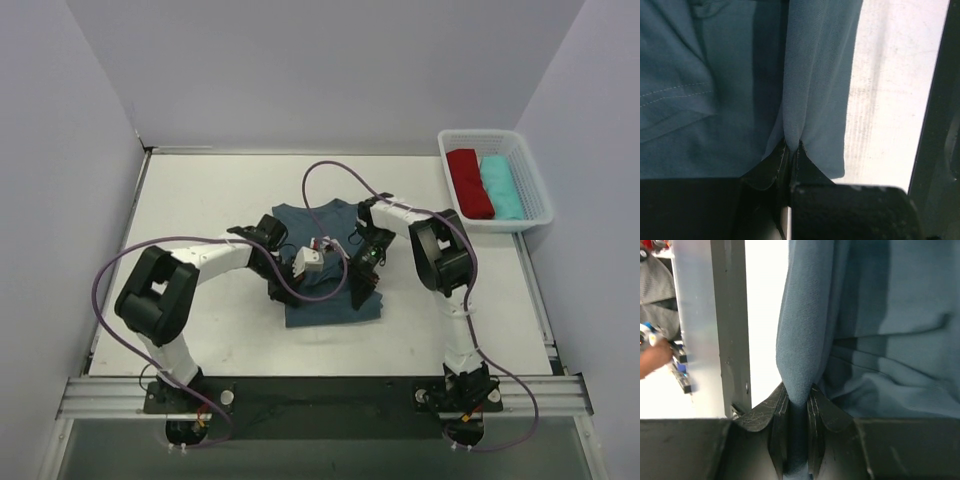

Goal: Roll the t-shirts
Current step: Roll the T-shirt to the center of the board.

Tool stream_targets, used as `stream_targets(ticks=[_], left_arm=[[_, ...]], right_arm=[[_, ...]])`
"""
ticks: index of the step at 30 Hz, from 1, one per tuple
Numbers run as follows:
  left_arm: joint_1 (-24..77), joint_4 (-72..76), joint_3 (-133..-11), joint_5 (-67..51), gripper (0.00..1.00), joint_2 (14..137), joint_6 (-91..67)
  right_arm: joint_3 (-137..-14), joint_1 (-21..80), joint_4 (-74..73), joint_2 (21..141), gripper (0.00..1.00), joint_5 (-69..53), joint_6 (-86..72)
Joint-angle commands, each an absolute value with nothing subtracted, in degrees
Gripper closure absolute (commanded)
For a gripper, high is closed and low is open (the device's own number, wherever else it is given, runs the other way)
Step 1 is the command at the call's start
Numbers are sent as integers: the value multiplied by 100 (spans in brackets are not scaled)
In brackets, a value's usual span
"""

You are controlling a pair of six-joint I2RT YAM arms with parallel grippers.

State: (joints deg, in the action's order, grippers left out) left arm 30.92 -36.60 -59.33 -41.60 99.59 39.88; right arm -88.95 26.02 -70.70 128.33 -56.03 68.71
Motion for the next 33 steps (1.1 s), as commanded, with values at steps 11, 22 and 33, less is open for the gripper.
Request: stream_targets(ticks=[11, 22, 33], left_arm=[[2541, -3526, -5898, -2849, 52, 9037, 3780], [4260, -443, -3495, -1339, 27, 6576, 3962], [6371, 2908, -1732, 518, 25, 7022, 4904]], right_arm=[[-9887, 2417, -8147, 13833, 85, -4852, 5669], [-10230, 2549, -8200, 14080, 83, -4597, 5327], [-11021, 2514, -8736, 14678, 83, -4860, 5098]])
